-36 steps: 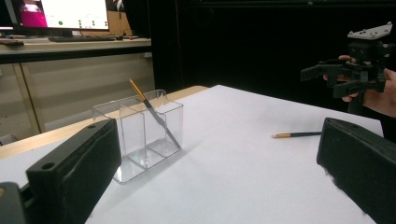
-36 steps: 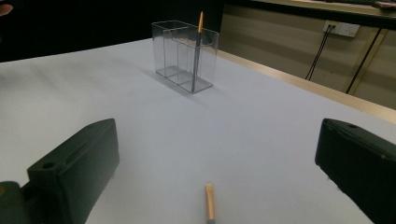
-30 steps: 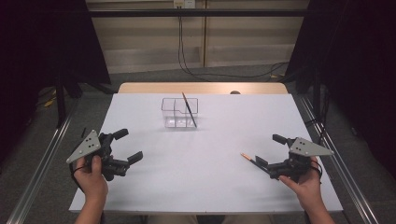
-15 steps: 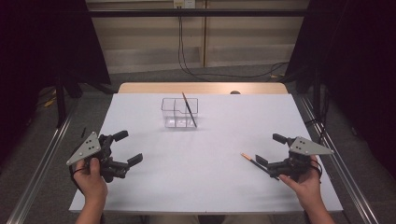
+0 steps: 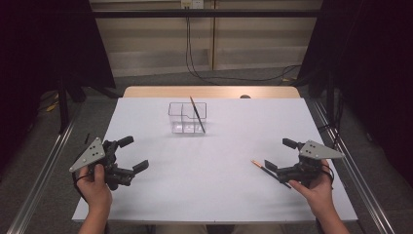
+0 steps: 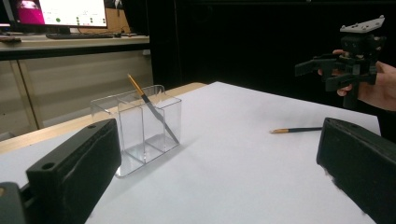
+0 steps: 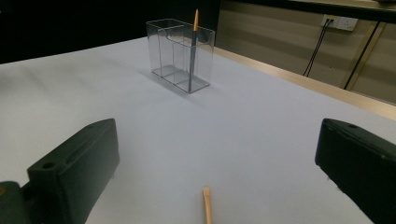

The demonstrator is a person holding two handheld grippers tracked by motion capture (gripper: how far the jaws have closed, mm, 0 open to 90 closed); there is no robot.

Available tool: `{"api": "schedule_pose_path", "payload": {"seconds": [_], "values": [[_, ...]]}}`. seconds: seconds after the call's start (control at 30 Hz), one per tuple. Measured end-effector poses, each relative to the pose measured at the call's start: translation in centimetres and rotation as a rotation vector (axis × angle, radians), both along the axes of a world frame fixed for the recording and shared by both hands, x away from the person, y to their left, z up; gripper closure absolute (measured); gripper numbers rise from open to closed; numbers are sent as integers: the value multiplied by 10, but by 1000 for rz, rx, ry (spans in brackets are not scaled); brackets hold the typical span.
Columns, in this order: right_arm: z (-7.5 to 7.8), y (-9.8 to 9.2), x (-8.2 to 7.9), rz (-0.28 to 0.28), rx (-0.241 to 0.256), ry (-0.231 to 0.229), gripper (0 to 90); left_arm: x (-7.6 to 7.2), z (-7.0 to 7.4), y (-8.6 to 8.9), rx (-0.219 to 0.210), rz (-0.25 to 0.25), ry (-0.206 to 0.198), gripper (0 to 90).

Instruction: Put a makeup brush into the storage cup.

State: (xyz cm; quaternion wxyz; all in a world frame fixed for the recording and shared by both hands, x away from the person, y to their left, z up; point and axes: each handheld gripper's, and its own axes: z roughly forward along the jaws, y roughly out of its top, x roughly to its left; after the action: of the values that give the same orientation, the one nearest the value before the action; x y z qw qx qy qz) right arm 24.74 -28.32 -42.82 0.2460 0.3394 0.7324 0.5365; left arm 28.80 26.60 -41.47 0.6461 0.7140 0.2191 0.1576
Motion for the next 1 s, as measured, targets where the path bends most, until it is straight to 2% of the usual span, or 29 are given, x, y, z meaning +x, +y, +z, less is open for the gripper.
{"api": "schedule_pose_path", "payload": {"seconds": [0.47, 0.7, 1.0], "values": [[3, -3, 2, -13, -7, 6, 0, 2, -1, -3, 10, -12, 4, 0], [5, -3, 7, -23, 5, 0, 0, 2, -1, -5, 9, -16, 1, 0], [4, -5, 13, -37, 4, 19, 0, 2, -1, -4, 14, -21, 2, 0]]}}
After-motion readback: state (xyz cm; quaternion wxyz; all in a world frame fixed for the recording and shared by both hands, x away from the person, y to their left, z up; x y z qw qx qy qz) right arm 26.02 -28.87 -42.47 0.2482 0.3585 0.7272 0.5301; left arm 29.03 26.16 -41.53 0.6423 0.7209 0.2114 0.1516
